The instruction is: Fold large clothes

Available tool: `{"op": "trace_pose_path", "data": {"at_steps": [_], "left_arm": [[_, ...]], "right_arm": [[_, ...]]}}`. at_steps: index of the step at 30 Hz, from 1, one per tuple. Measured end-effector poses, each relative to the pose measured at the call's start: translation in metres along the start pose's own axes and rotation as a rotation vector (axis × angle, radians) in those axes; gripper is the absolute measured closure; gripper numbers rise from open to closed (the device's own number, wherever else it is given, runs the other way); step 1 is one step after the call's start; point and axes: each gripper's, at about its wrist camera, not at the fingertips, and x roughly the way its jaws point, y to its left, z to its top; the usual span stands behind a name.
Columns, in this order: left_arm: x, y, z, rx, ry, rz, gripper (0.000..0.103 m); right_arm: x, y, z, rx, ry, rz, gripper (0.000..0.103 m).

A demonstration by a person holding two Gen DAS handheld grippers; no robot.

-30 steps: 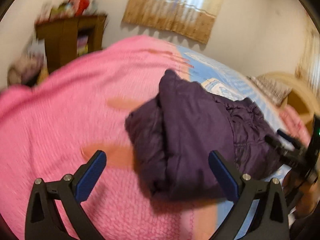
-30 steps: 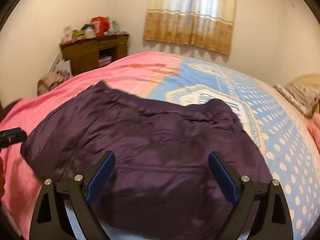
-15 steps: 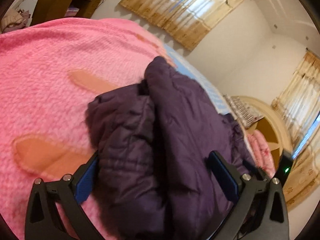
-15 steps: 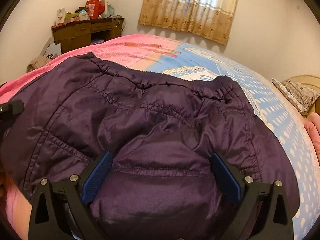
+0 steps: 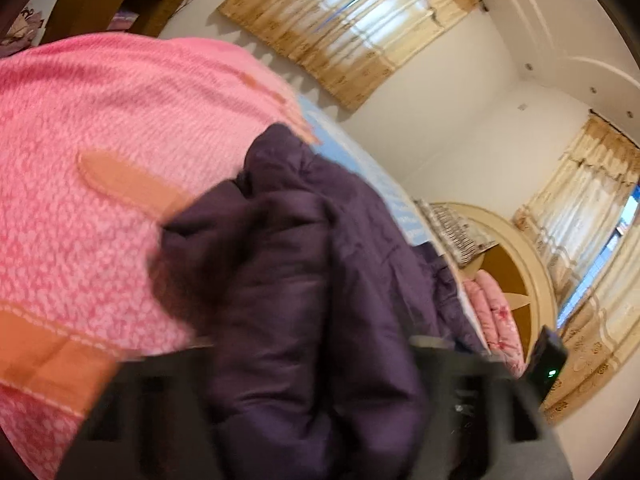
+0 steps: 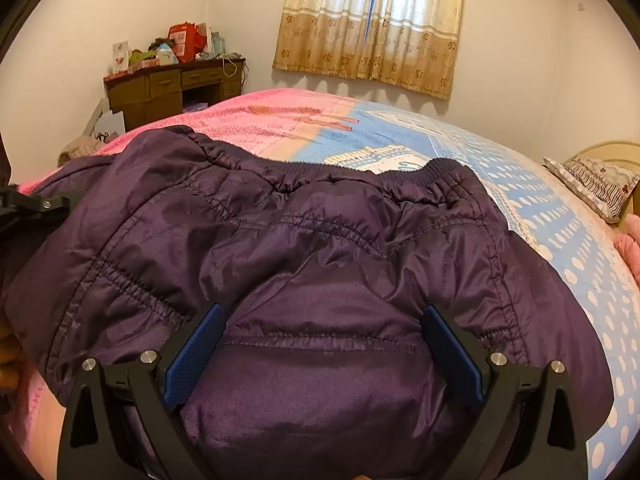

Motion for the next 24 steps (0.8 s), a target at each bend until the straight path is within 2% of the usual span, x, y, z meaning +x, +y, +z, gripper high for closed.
{"op": "trace_pose_path", "data": {"at_steps": [1, 3, 6, 8, 10, 11, 13, 15, 17, 19, 21, 24], "left_arm": [[-0.002, -0.006, 0.003, 0.016, -0.007, -0.014, 0.07], [-0.01, -0.025, 0.006, 0.117, -0.028, -0.01, 0.076], [-0.015, -0.068, 0.016, 0.218, -0.069, -0.064, 0.076], [-0.009, -0.112, 0.024, 0.326, -0.082, -0.081, 0.076], [0.002, -0.15, 0.025, 0.427, -0.074, -0.101, 0.076], [0.011, -0.177, 0.022, 0.504, -0.067, -0.095, 0.076], [0.032, -0.21, 0.015, 0.595, -0.043, -0.104, 0.076], [0.057, -0.236, 0.001, 0.68, -0.021, -0.104, 0.076], [0.083, -0.254, -0.011, 0.729, 0.012, -0.094, 0.075], [0.092, -0.267, -0.033, 0.811, 0.02, -0.065, 0.075], [0.097, -0.279, -0.059, 0.938, 0.001, -0.026, 0.071], [0.099, -0.282, -0.088, 1.1, -0.032, 0.024, 0.067]], "right_arm": [[-0.003, 0.0, -0.001, 0.007, -0.007, 0.005, 0.004], [-0.008, -0.004, -0.002, 0.028, -0.019, 0.03, 0.004], [-0.019, -0.02, -0.004, 0.093, -0.052, 0.091, 0.004], [-0.029, -0.031, -0.006, 0.148, -0.077, 0.132, 0.004], [-0.049, -0.055, -0.011, 0.247, -0.126, 0.156, 0.004], [-0.057, -0.067, -0.013, 0.287, -0.144, 0.152, 0.004], [-0.076, -0.103, -0.021, 0.397, -0.196, 0.131, 0.004], [-0.086, -0.133, -0.026, 0.475, -0.216, 0.116, 0.004], [-0.092, -0.166, -0.03, 0.545, -0.221, 0.149, 0.004], [-0.093, -0.201, -0.025, 0.601, -0.206, 0.225, 0.004], [-0.087, -0.229, -0.008, 0.642, -0.182, 0.369, 0.004], [-0.064, -0.244, 0.024, 0.66, -0.073, 0.556, 0.003]]}}
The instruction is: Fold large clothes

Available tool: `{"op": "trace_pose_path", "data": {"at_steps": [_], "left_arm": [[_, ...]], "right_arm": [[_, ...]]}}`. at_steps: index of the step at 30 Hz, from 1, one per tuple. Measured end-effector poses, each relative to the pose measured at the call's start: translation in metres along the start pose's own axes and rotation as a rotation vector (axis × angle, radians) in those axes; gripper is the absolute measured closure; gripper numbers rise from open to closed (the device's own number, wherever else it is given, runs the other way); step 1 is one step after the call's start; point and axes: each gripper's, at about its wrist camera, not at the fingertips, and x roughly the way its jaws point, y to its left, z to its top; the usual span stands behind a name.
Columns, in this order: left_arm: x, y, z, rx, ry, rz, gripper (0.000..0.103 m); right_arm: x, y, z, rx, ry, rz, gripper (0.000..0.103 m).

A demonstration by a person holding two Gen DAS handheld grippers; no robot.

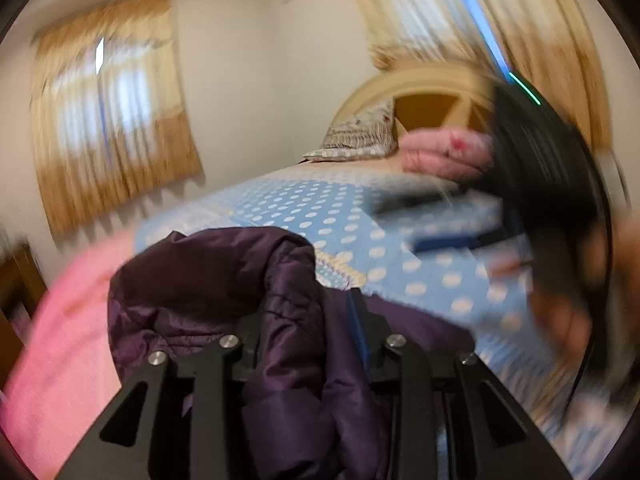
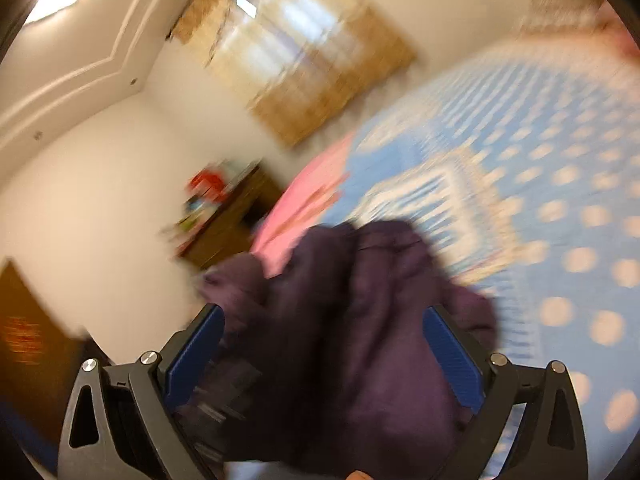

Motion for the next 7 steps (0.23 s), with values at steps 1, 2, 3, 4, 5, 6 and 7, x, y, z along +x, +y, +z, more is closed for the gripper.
{"op": "trace_pose_path", "data": {"at_steps": [1, 2, 3, 4, 5, 6, 7], "left_arm": [[0.0, -0.003, -0.003, 0.027, 0.002, 0.01, 0.066], [-0.001, -0.007, -0.005, 0.052, 0.0, 0.022, 0.065], [-0.002, -0.009, -0.006, 0.062, -0.001, 0.033, 0.065], [-0.003, -0.009, -0.006, 0.069, 0.0, 0.039, 0.065], [-0.004, -0.008, -0.006, 0.069, 0.002, 0.039, 0.064], [-0.006, -0.007, -0.006, 0.069, 0.002, 0.038, 0.062], [-0.007, -0.007, -0.005, 0.074, 0.002, 0.039, 0.062]], "right_arm": [[0.012, 0.006, 0.01, -0.013, 0.051, 0.002, 0.002], [0.024, 0.013, 0.015, -0.032, 0.102, 0.015, 0.002], [0.037, 0.02, 0.02, -0.049, 0.157, 0.049, 0.002], [0.05, 0.026, 0.023, -0.054, 0.205, 0.072, 0.002], [0.059, 0.031, 0.026, -0.058, 0.245, 0.074, 0.002], [0.073, 0.04, 0.028, -0.079, 0.292, 0.081, 0.002], [0.08, 0.044, 0.029, -0.097, 0.33, 0.088, 0.002]]}}
